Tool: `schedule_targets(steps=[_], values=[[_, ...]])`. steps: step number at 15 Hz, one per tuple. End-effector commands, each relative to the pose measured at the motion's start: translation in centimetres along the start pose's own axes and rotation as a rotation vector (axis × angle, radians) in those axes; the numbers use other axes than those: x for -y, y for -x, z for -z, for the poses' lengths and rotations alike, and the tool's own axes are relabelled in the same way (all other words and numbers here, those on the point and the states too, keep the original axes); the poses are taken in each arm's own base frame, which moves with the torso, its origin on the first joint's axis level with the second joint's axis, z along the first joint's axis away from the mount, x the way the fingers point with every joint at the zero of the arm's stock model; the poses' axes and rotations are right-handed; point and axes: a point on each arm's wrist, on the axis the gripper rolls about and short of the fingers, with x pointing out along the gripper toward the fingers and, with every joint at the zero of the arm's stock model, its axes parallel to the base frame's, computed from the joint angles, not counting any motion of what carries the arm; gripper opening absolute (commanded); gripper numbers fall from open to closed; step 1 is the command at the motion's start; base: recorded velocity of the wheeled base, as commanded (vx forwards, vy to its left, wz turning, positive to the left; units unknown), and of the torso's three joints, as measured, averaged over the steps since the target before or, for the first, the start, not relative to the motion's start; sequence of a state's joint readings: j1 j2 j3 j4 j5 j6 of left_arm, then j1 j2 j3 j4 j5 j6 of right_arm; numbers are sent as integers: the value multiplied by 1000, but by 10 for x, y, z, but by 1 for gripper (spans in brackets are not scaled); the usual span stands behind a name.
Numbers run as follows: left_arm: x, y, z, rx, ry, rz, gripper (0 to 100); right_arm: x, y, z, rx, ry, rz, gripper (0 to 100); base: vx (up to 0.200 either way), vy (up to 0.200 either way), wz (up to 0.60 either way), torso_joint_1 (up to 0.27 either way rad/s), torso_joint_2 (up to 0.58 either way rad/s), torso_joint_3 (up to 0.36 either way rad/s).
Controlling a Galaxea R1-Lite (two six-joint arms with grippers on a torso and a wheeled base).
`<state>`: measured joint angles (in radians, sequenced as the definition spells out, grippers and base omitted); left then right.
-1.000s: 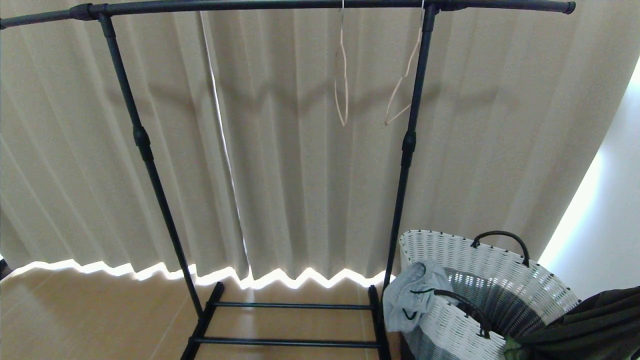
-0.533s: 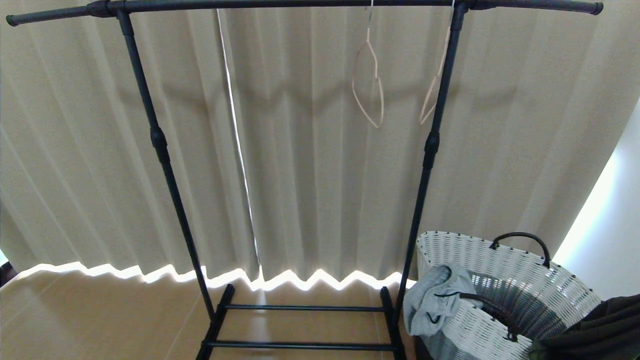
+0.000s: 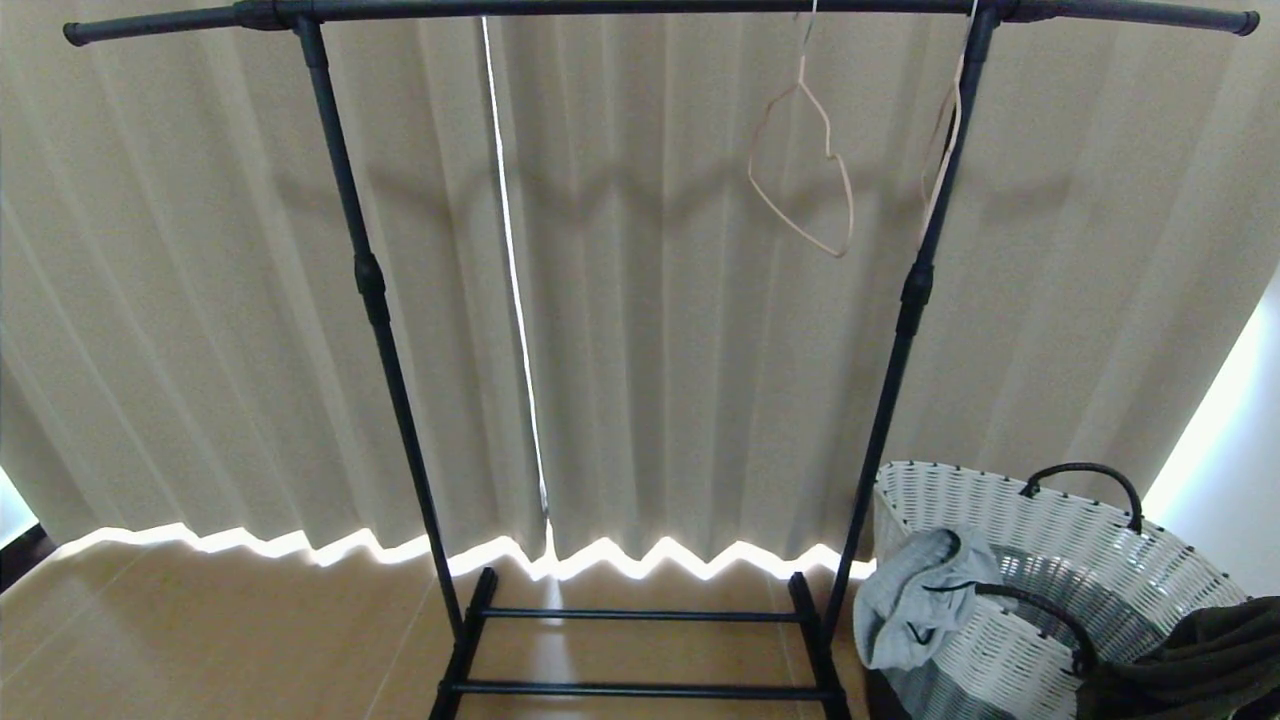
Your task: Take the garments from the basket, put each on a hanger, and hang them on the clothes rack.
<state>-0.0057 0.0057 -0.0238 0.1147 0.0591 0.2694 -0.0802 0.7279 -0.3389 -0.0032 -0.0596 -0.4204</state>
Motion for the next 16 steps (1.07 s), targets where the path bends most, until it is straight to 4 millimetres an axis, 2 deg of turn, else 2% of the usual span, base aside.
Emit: schedule_targets(steps=[1, 3, 6, 9, 11, 13, 14, 16], values=[[0, 0, 0, -3, -27, -1, 100, -1, -2, 1, -12, 2, -9, 0, 0, 0, 0, 0, 0, 0], [0, 0, 0, -1, -61, 3, 100, 0, -3, -1, -14, 2, -8, 0, 0, 0, 0, 0, 0, 0], [0, 0, 0, 7, -80, 17, 100, 9, -14, -31, 18, 16, -45, 0, 0, 0, 0, 0, 0, 0], [0, 1, -3, 24, -83, 21, 100, 6, -22, -40, 37, 27, -117, 0, 0, 0, 0, 0, 0, 0], [-7, 12, -31, 167, -74, 56, 100, 7, -15, -44, 104, 9, -176, 0, 0, 0, 0, 0, 0, 0], [-10, 19, -45, 224, -78, 70, 100, 4, -15, -47, 121, -27, -232, 0, 0, 0, 0, 0, 0, 0], [-12, 21, -55, 242, -92, 111, 100, 2, -15, -49, 138, -99, -308, 0, 0, 0, 0, 0, 0, 0], [-15, 10, -73, 185, -95, 204, 100, 0, -13, -51, 165, -131, -385, 0, 0, 0, 0, 0, 0, 0]])
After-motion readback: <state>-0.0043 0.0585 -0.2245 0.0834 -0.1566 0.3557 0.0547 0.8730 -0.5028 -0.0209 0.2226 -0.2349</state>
